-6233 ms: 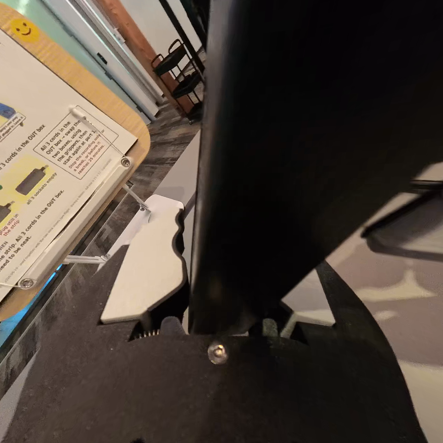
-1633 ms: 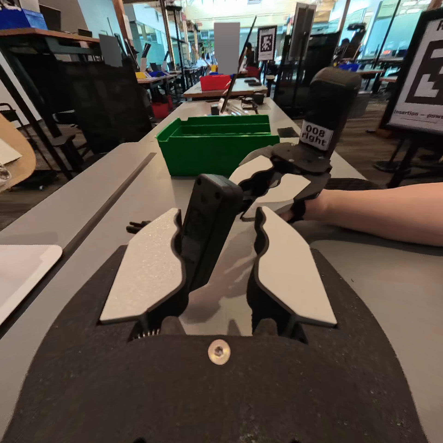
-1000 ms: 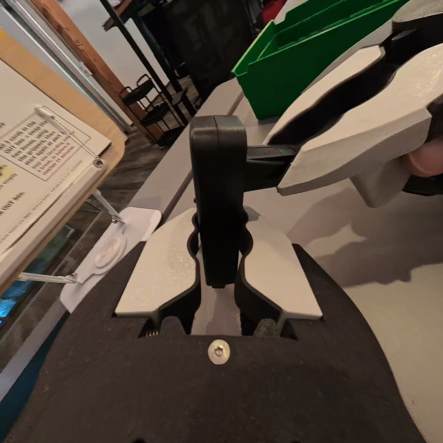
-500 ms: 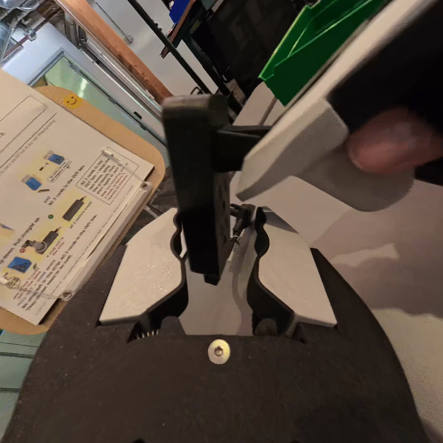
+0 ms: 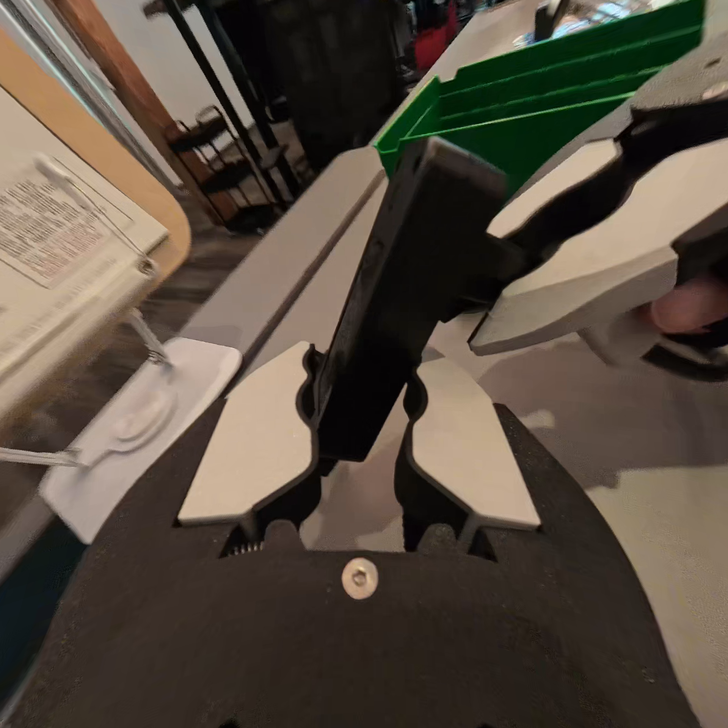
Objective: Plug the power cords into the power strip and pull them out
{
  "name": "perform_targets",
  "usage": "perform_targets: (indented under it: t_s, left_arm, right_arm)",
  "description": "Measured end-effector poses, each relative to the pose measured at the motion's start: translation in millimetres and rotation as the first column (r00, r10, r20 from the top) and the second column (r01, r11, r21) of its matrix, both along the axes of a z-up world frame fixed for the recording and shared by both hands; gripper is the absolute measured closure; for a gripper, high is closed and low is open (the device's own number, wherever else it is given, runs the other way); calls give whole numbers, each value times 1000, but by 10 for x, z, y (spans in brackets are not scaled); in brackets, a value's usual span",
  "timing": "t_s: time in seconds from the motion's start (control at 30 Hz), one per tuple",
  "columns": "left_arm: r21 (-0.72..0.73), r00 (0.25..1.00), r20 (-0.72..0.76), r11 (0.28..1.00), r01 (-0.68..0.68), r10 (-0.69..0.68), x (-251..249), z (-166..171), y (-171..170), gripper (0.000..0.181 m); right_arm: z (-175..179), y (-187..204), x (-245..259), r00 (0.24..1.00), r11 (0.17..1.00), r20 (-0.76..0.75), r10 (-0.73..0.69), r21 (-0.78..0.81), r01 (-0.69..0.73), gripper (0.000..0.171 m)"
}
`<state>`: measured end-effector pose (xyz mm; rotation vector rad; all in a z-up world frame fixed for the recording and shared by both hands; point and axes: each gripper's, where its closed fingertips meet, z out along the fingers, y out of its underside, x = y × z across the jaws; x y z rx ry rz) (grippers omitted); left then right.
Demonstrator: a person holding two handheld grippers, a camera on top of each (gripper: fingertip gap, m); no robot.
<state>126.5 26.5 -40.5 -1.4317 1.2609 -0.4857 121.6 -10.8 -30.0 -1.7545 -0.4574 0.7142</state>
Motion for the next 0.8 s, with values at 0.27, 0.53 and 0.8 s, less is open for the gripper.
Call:
perform_targets:
  t_s: [0.27,0.53,0.8]
  left_arm:
    - [41,998,-64,999,30,-28,68,-62,-75,143]
    - [-121,988,-145,990,-75,57,-10,13,-42,143]
    - [-435,946,-302,900,-28,-117,-500,67,-372,145]
  right_arm:
    - [-43,-60,-40,996,998,73,57,8,-58,148]
    - [145,-98,131,956,988,272,-110,133,76,143]
    - [804,-553,-34,938,889,336,-84,452,-82,146]
